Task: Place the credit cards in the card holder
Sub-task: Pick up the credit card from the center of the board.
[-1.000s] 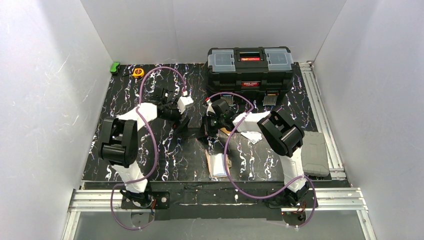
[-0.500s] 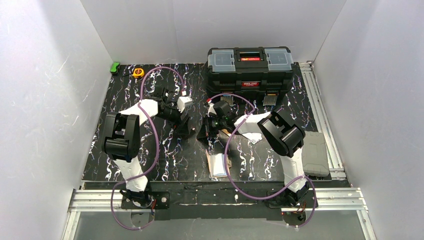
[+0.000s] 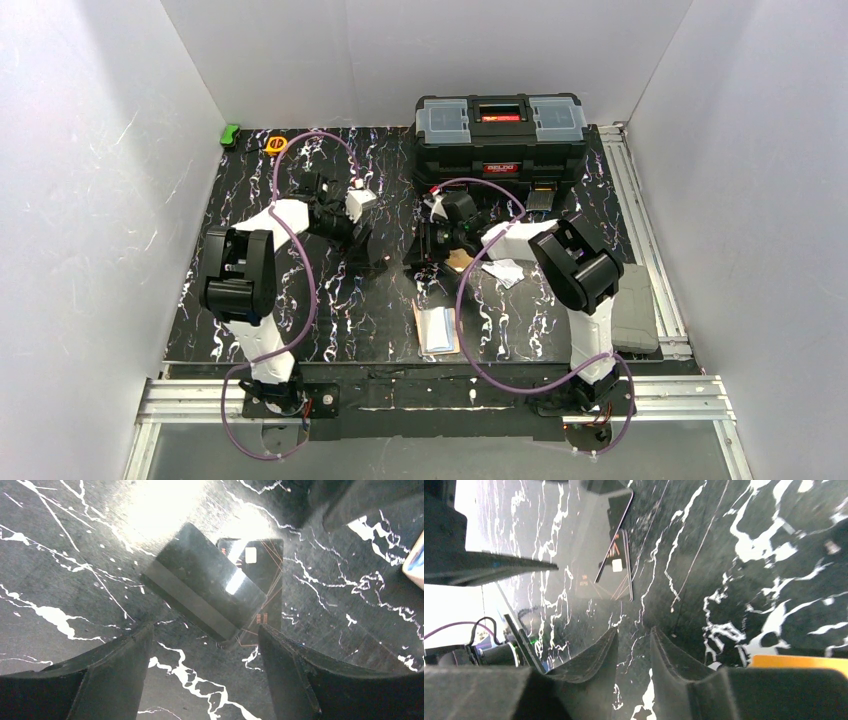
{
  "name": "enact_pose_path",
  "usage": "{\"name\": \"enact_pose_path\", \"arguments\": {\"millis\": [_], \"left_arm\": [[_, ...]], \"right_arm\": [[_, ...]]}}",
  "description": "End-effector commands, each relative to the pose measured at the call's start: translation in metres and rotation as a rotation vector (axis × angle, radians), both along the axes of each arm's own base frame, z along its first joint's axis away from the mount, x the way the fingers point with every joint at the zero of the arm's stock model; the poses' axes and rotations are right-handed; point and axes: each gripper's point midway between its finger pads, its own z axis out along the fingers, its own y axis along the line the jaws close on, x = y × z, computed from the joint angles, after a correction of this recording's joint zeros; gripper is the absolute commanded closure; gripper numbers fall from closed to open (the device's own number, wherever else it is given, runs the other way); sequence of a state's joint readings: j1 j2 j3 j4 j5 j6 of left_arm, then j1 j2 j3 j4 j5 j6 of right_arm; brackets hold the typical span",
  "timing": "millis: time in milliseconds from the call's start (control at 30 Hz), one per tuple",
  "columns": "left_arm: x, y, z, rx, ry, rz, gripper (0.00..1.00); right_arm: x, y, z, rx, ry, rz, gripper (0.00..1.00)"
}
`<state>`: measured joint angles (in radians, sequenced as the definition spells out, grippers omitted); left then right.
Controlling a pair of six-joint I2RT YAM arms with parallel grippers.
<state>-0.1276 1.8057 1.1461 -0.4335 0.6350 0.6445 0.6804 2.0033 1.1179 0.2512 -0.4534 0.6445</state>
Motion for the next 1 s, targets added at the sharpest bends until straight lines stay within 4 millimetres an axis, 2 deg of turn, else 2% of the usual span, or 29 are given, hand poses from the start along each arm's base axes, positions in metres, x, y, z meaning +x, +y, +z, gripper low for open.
{"name": "enact_pose_path", "arguments": {"millis": [0,100,233,400,567,767,967], "left_arm": [[-0.011,0.008,0.009,0.022,-0.072,-0.080,0.27],[-0.002,0.012,0.011,0.020,-0.089,-0.080,0.35],[0.014,0.015,0.013,0.025,-0.102,-0.097,0.47],[0.015,0.022,0.007,0.084,-0.189,-0.227,0.55],[0.012,0.031,-0.010,0.153,-0.244,-0.306,0.55],[0.014,0.019,-0.016,0.174,-0.330,-0.371,0.55],[0.012,0.011,-0.023,0.182,-0.344,-0.423,0.55]], "right_arm": [[0.024,0.009,0.040,0.080,-0.062,-0.005,0.57],[0.033,0.017,0.041,0.089,-0.062,-0.003,0.47],[0.043,0.027,0.042,0.093,-0.063,-0.003,0.45],[0.048,0.039,0.032,0.077,-0.038,0.010,0.44],[0.045,0.043,0.018,0.062,0.001,0.010,0.45],[0.036,0.046,0.007,0.044,0.016,0.009,0.44],[0.027,0.045,-0.005,0.022,0.030,0.000,0.45]]}}
